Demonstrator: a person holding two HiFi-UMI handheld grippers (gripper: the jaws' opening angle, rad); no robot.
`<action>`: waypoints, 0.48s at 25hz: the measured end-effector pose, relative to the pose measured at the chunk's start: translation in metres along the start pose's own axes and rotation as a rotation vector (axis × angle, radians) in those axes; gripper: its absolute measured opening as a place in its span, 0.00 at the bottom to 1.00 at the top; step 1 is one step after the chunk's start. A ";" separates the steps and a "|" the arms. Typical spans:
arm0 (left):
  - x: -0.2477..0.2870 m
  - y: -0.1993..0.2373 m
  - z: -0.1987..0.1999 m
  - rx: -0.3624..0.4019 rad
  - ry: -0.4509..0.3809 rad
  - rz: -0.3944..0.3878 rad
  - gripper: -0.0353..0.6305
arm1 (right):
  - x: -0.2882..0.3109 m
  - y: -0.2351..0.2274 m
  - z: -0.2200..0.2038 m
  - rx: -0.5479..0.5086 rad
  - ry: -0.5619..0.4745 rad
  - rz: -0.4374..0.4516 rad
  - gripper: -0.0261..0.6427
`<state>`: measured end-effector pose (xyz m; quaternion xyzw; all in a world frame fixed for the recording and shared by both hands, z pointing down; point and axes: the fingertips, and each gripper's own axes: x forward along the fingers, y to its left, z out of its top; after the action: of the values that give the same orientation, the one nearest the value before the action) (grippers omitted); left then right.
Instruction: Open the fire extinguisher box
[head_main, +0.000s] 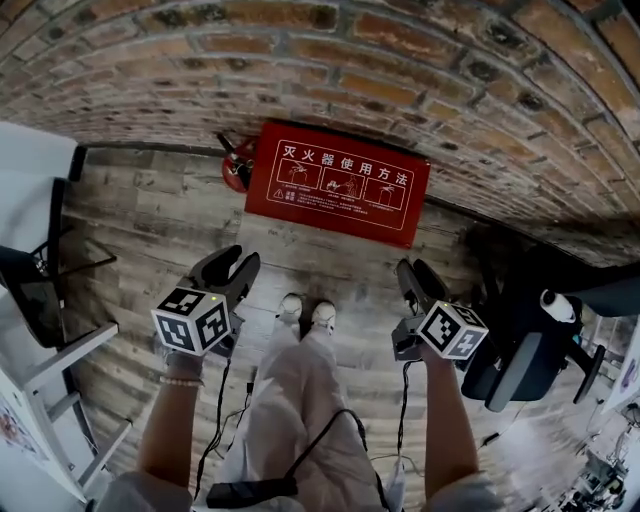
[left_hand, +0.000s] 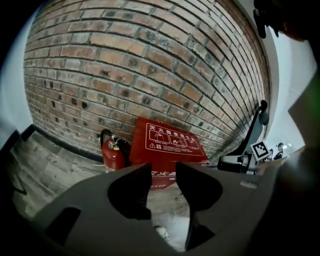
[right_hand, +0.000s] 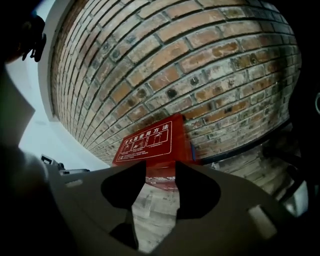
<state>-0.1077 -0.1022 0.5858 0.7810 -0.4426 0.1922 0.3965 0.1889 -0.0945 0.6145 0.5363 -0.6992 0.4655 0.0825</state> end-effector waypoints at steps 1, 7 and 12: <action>0.004 0.003 -0.003 -0.013 0.004 -0.008 0.28 | 0.004 -0.005 -0.002 0.017 -0.001 -0.005 0.31; 0.021 0.020 -0.011 -0.093 -0.001 -0.037 0.31 | 0.025 -0.028 -0.009 0.143 -0.029 -0.013 0.31; 0.033 0.035 -0.014 -0.130 -0.008 -0.034 0.34 | 0.038 -0.042 -0.010 0.217 -0.058 -0.010 0.31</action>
<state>-0.1192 -0.1195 0.6315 0.7618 -0.4423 0.1530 0.4479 0.2044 -0.1123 0.6673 0.5587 -0.6441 0.5224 0.0061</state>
